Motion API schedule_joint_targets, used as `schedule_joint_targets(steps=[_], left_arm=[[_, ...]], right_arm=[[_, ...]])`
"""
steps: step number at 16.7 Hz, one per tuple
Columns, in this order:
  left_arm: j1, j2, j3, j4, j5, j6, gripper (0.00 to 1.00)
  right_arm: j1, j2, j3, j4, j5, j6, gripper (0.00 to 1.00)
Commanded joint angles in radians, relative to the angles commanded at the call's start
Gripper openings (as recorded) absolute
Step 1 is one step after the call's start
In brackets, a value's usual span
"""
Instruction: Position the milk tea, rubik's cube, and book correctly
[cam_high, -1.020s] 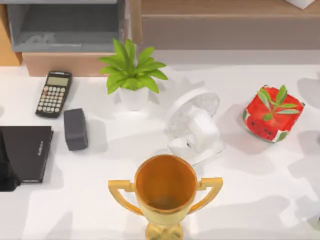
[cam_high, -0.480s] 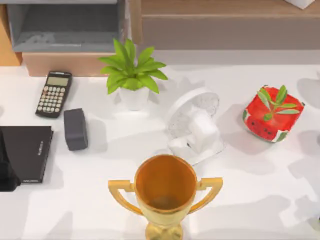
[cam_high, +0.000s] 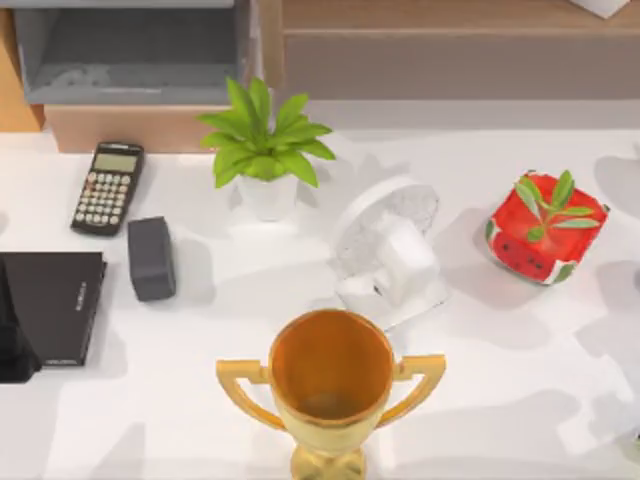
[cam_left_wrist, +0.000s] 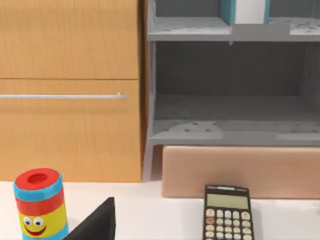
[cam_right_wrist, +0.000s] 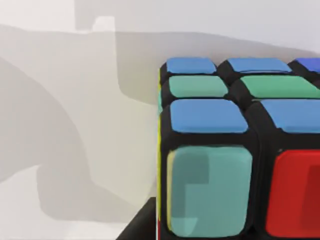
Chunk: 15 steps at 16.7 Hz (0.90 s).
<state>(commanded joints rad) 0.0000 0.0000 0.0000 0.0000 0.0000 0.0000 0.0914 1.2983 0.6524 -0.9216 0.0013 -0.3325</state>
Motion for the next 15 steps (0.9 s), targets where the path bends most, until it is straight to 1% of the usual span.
schedule_joint_targets(steps=[5, 7, 12, 15], left_arm=[[0.000, 0.000, 0.000, 0.000, 0.000, 0.000, 1.00], [0.000, 0.000, 0.000, 0.000, 0.000, 0.000, 1.00], [0.000, 0.000, 0.000, 0.000, 0.000, 0.000, 1.00], [0.000, 0.000, 0.000, 0.000, 0.000, 0.000, 1.00]], right_arm=[[-0.002, -0.034, 0.074, -0.121, 0.000, -0.002, 0.00], [-0.002, -0.046, 0.090, -0.137, 0.000, -0.001, 0.00], [0.000, -0.039, 0.098, -0.122, 0.007, 0.003, 0.00], [0.016, -0.012, 0.175, -0.029, 0.052, 0.030, 0.00]])
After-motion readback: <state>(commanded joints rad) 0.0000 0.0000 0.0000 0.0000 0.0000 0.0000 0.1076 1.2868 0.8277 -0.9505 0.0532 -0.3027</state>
